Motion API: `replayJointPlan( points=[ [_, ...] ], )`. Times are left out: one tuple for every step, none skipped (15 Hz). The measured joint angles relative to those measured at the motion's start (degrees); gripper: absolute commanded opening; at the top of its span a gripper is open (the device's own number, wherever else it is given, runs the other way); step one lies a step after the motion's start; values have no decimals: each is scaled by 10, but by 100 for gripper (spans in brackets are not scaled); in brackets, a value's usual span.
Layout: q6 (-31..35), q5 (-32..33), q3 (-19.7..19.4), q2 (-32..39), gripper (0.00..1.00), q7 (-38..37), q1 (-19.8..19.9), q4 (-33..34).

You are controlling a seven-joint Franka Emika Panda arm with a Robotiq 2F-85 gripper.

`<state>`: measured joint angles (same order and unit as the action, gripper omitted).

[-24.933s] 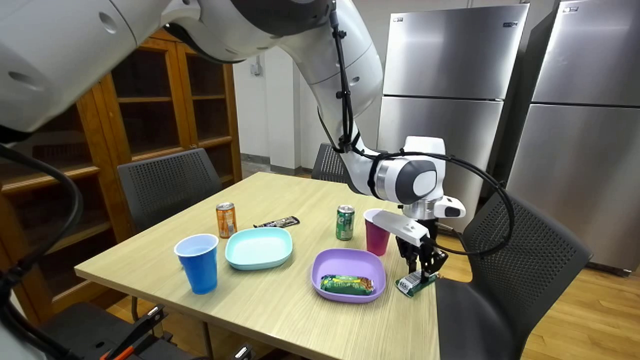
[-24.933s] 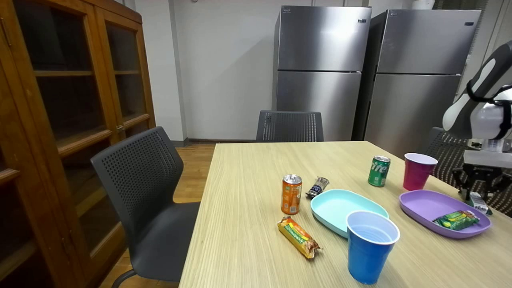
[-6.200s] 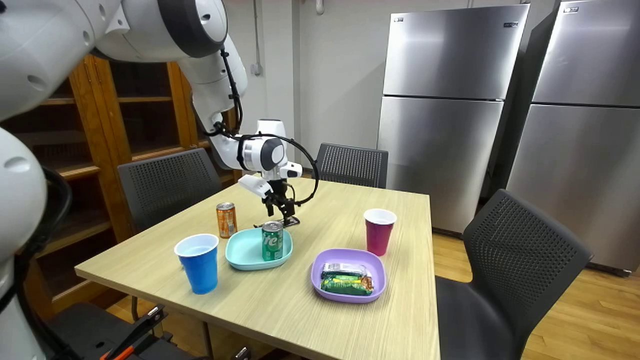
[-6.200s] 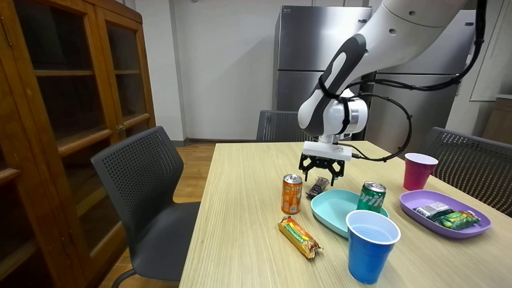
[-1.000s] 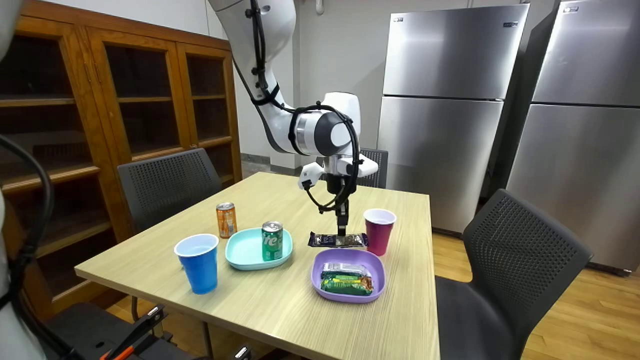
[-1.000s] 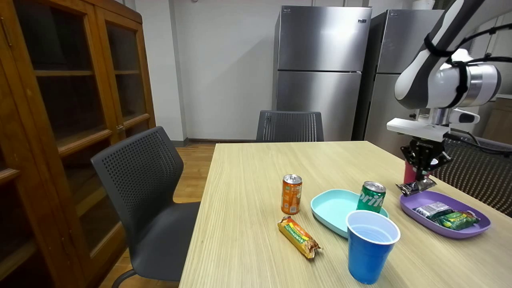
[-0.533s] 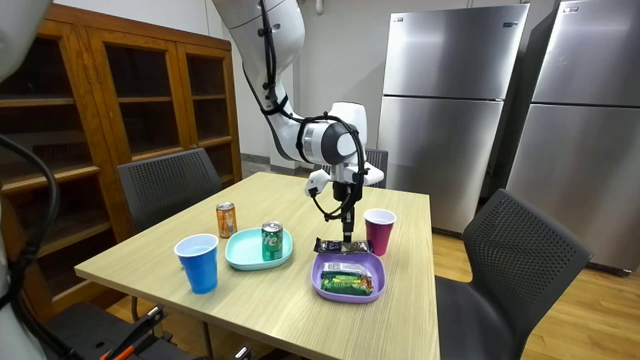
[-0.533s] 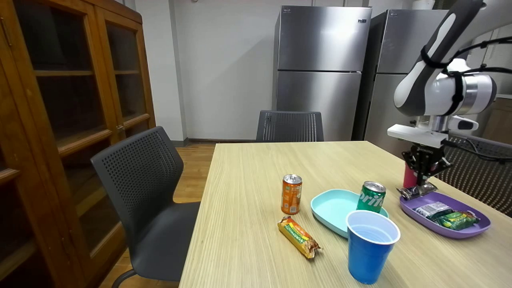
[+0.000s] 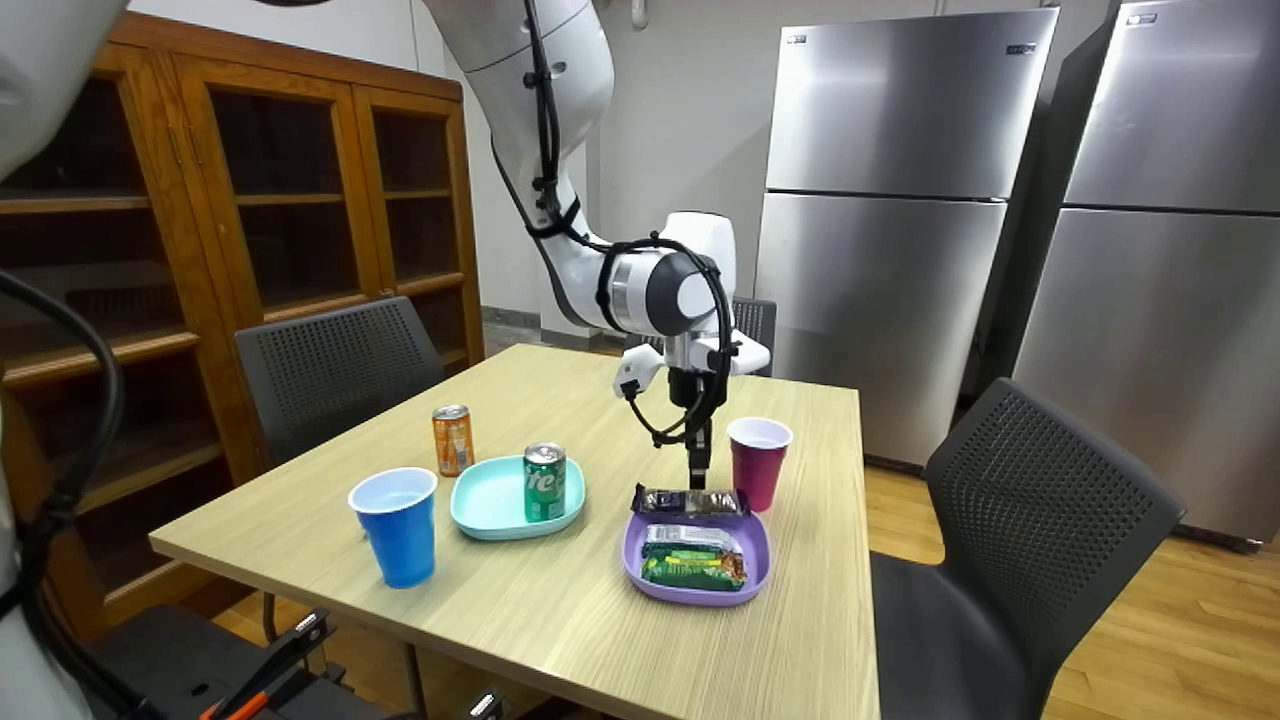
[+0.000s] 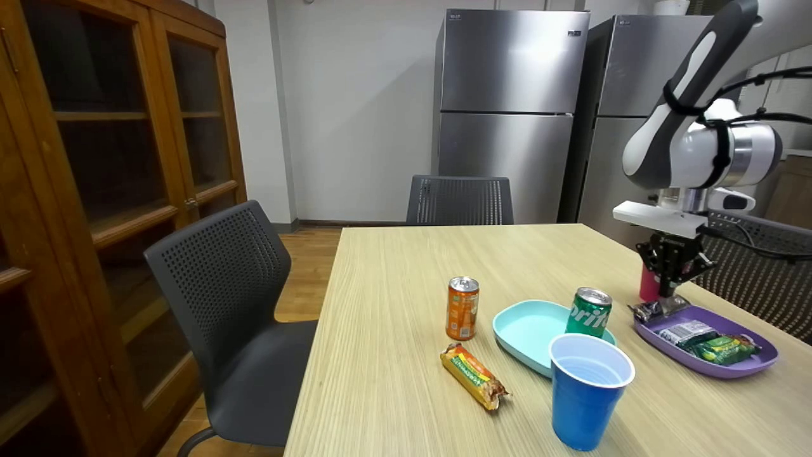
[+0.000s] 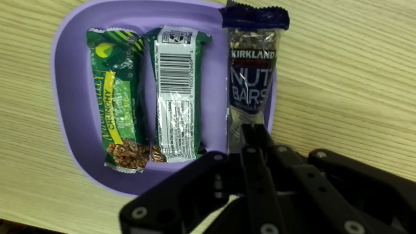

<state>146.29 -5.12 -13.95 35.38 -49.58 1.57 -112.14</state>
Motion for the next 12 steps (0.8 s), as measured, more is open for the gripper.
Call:
replayJointPlan(
  points=[
    [0,0,0,0,45,0,-1,0],
    [0,0,0,-1,51,0,-1,1],
    [1,0,0,-2,60,0,-2,1],
    [1,0,0,-5,66,0,-3,1],
    [1,1,0,-8,73,0,-3,1],
    [2,2,0,-12,81,0,-4,0],
    [3,5,-1,-18,88,1,-7,-1],
    [4,9,-1,-24,97,1,-10,-3],
    [5,14,-2,-32,100,1,-16,-6],
    [6,21,-2,-42,100,2,-22,-10],
    [8,29,-2,-52,100,2,-29,-16],
    [9,37,-2,-63,100,3,-38,-22]
  ],
)
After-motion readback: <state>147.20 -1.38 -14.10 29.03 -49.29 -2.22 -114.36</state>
